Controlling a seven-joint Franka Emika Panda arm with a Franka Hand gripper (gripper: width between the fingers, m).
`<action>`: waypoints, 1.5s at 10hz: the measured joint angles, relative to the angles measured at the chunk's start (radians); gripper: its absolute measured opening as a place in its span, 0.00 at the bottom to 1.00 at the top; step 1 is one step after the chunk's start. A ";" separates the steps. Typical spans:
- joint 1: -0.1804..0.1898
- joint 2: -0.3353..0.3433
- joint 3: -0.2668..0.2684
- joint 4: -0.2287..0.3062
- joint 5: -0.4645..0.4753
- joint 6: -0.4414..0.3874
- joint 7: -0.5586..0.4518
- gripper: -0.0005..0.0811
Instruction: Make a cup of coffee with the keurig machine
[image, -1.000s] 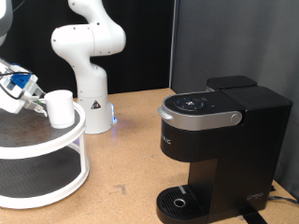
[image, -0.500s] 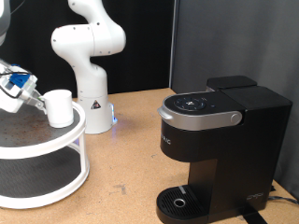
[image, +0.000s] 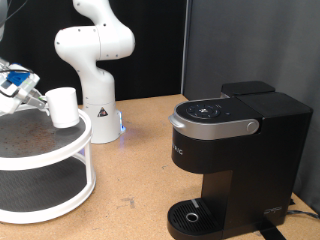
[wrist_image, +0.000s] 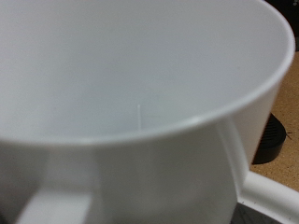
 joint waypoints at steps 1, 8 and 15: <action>-0.008 -0.022 0.021 0.002 0.017 0.000 0.039 0.10; 0.023 -0.054 0.166 0.015 0.150 0.107 0.286 0.10; 0.092 -0.039 0.304 -0.086 0.424 0.435 0.384 0.10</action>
